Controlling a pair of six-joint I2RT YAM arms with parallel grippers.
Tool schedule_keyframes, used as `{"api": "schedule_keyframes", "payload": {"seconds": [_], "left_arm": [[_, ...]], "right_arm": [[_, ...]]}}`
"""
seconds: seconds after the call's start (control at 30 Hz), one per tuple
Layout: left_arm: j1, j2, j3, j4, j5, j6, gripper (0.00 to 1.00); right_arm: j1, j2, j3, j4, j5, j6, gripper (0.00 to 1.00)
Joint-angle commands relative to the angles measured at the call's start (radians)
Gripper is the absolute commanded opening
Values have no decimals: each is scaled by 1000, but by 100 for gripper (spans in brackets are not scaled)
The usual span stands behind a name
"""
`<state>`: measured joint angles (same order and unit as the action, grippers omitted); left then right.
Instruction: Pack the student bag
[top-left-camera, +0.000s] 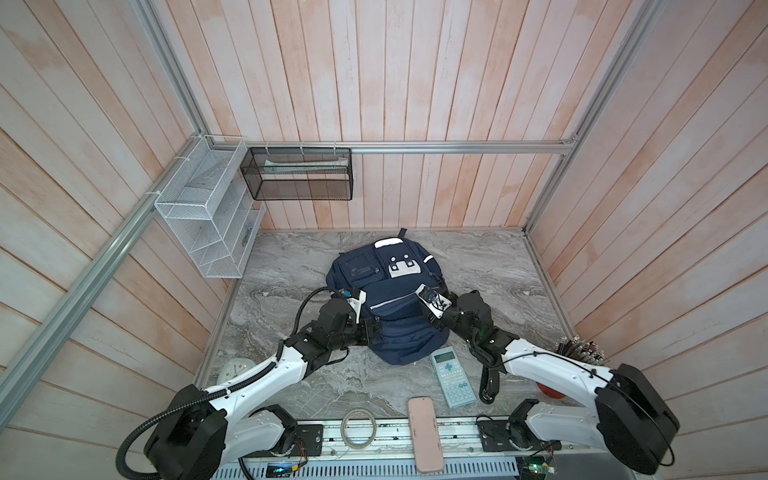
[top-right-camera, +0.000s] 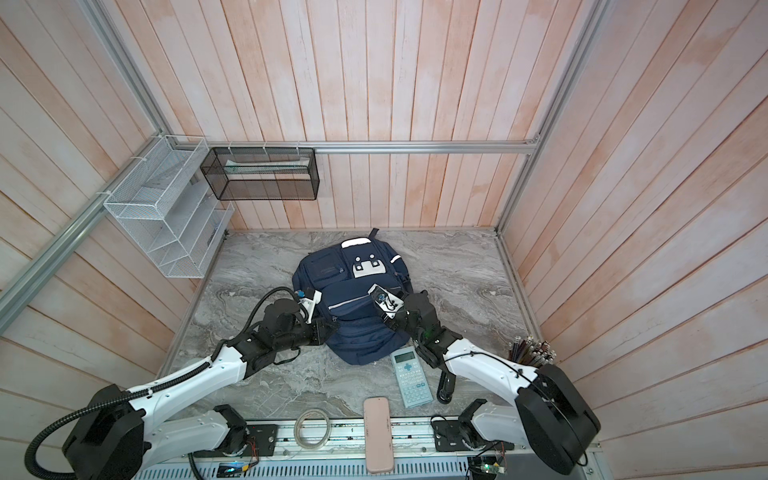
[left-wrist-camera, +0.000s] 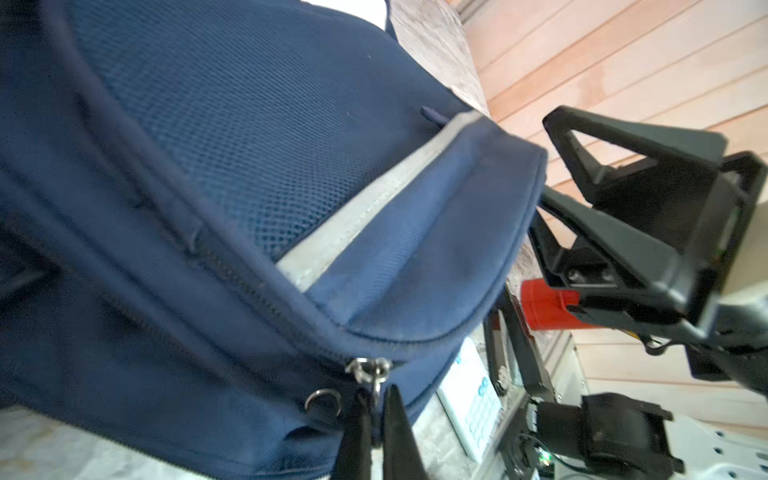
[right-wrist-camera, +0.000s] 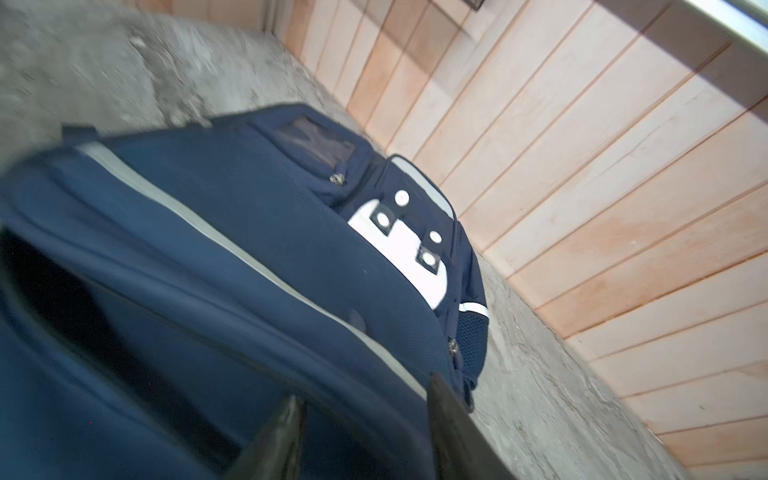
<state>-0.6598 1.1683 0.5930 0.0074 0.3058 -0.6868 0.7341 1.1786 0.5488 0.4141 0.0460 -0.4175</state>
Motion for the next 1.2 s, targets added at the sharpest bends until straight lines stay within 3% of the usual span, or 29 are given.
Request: {"api": "schedule_keyframes", "payload": {"seconds": [0.0,0.2,0.43,0.5,0.53,0.6,0.67,0.8,0.9,1.07,1.17], "left_arm": [[-14,21,5,95,-11,-45,0],[-14,42,49,97,-20,-30,0],[-13,59,57,101,14,-37,0],[-13,60,56,93,13,-32,0],[-8,60,57,80,3,-25,0],[40,47,58,34,13,-18,0],[129,12,31,36,40,-6,0],[286,7,57,-36,12,93,0],[379,48,52,54,66,121,0],[408,163,103,100,-21,171,0],[414,186,113,110,4,170,0]], "right_arm": [[81,-42,-27,-62,-29,116,48],[196,51,-59,28,-65,110,47],[208,299,88,96,-6,102,47],[213,340,127,86,-16,97,43],[213,354,138,70,-29,88,35],[214,363,152,18,-33,83,15],[212,355,130,-19,-28,40,2],[181,306,69,-32,-75,-24,0],[157,281,65,-43,-123,-14,0],[153,281,58,-71,-96,-33,0],[129,294,38,-52,-19,-24,0]]}}
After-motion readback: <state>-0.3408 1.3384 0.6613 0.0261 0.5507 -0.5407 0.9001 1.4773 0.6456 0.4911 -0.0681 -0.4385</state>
